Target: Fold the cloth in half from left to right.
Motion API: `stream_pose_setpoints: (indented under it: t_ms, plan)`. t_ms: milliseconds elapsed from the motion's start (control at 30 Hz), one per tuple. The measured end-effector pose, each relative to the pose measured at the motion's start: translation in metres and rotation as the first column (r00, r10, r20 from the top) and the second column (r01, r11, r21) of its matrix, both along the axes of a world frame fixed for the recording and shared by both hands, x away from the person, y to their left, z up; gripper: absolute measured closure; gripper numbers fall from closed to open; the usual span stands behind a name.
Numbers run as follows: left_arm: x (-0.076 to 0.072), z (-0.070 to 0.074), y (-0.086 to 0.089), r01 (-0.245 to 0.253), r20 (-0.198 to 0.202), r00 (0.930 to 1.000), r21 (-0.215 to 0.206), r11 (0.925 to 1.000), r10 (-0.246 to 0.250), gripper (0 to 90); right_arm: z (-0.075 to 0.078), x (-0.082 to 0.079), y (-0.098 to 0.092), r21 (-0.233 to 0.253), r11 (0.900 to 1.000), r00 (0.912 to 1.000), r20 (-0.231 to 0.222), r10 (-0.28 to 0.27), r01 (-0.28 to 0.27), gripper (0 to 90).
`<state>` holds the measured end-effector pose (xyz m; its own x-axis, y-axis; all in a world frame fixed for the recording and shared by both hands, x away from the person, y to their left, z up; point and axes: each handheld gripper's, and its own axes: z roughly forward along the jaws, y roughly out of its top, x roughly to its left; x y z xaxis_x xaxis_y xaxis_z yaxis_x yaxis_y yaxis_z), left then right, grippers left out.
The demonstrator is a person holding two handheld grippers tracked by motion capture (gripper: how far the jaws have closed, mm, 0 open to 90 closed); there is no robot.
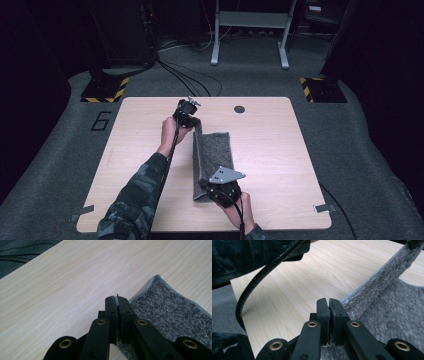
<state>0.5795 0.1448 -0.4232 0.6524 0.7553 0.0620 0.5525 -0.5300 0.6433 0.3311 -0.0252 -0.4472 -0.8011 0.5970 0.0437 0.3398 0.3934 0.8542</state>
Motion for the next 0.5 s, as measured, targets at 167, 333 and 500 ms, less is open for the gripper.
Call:
stream_pose_setpoints:
  t_ms: [167, 333, 500]
  plan:
    - [0.002, -0.005, -0.017, 0.015, -0.008, 0.9998, 0.004, 0.9999, -0.015, 87.5, -0.004, 0.000, -0.011, 0.003, 1.000, 0.9995, -0.016, -0.026, 0.026, 87.0]
    - [0.004, -0.010, -0.031, 0.020, -0.013, 0.9997, -0.003, 0.9998, -0.021, 87.3, -0.007, -0.001, -0.021, 0.001, 0.999, 0.9984, -0.025, -0.051, 0.051, 87.0]
    - [0.006, -0.014, -0.042, 0.026, -0.017, 0.9995, -0.005, 0.9997, -0.026, 87.2, -0.012, -0.001, -0.032, -0.010, 0.997, 0.9967, -0.041, -0.071, 0.070, 86.9]
